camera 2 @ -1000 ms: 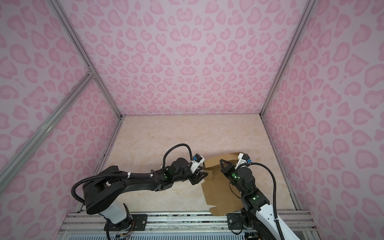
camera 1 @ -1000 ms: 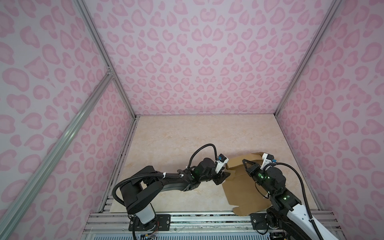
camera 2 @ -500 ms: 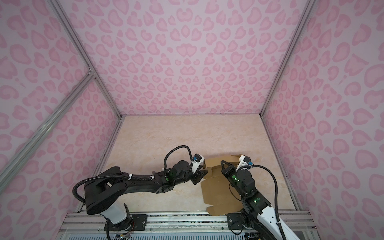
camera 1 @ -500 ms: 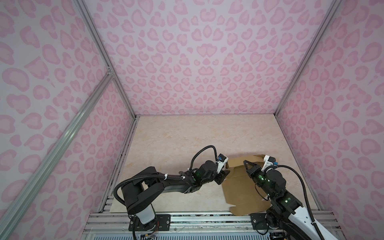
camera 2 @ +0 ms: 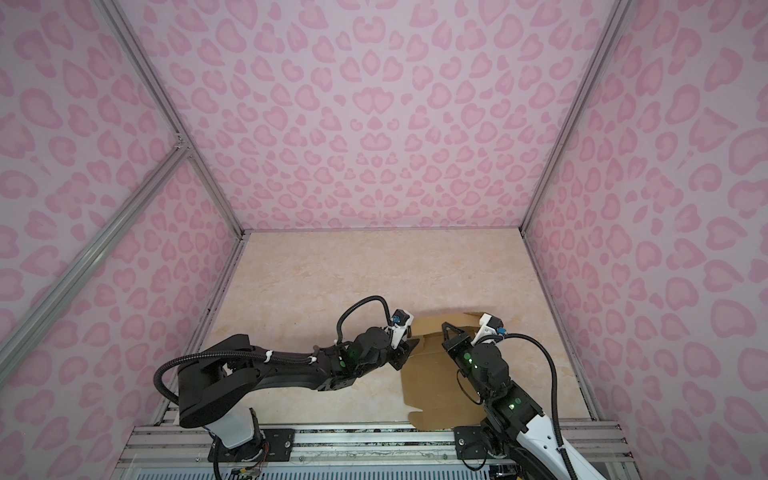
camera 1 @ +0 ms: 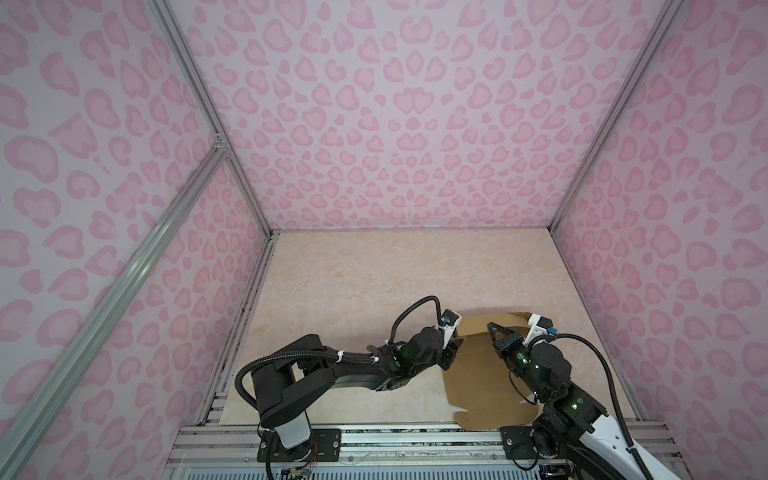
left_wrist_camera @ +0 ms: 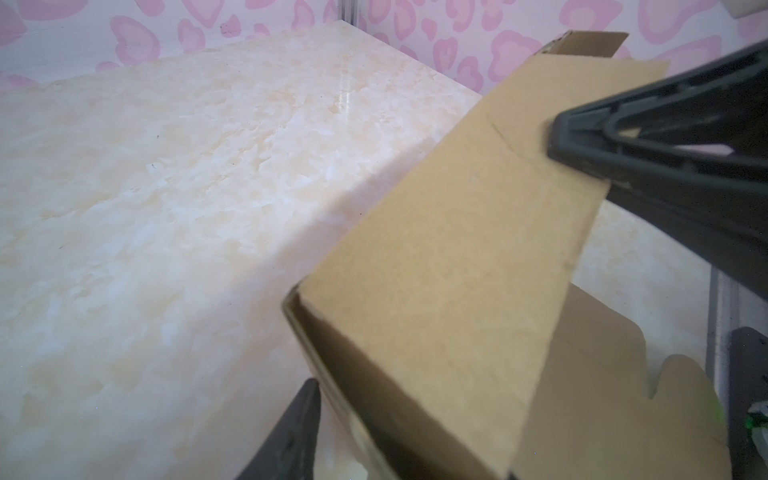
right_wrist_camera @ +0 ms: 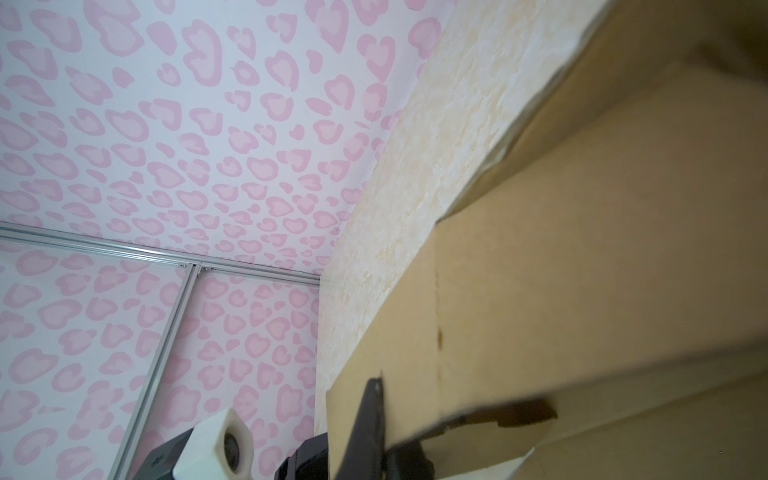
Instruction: Fold the paper box
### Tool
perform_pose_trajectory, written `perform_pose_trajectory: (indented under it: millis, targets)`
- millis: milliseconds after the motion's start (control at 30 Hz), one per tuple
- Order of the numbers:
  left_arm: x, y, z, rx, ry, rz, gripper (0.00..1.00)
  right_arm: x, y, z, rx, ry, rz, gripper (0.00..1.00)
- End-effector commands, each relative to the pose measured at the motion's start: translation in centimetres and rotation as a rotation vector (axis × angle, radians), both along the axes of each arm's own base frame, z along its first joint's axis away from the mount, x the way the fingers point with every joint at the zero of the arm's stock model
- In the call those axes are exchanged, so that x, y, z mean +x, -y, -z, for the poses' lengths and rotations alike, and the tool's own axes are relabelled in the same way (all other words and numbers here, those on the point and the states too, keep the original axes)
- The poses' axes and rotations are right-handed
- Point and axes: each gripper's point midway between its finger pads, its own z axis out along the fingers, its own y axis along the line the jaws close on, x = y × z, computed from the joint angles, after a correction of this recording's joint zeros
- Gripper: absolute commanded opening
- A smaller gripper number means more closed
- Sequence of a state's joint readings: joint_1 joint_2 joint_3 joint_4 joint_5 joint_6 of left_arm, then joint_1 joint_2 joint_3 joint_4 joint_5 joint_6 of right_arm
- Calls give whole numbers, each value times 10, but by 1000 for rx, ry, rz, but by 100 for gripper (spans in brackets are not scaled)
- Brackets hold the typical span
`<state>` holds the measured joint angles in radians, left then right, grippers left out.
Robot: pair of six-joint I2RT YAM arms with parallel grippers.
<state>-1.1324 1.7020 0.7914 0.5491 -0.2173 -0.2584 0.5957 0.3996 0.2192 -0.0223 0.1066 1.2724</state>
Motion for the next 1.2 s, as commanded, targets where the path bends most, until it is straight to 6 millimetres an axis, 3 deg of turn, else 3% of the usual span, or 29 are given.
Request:
perform_pose_trajectory:
  millis: [0, 867, 1167]
  targets:
    - [13, -5, -10, -20, 28, -80, 45, -3, 4, 9, -26, -32, 19, 0]
    - [25, -20, -14, 25, 58, -283, 41, -12, 4, 1, -19, -3, 64, 0]
    - [35, -26, -9, 74, 55, -368, 38, -13, 0, -3, -11, 7, 54, 19]
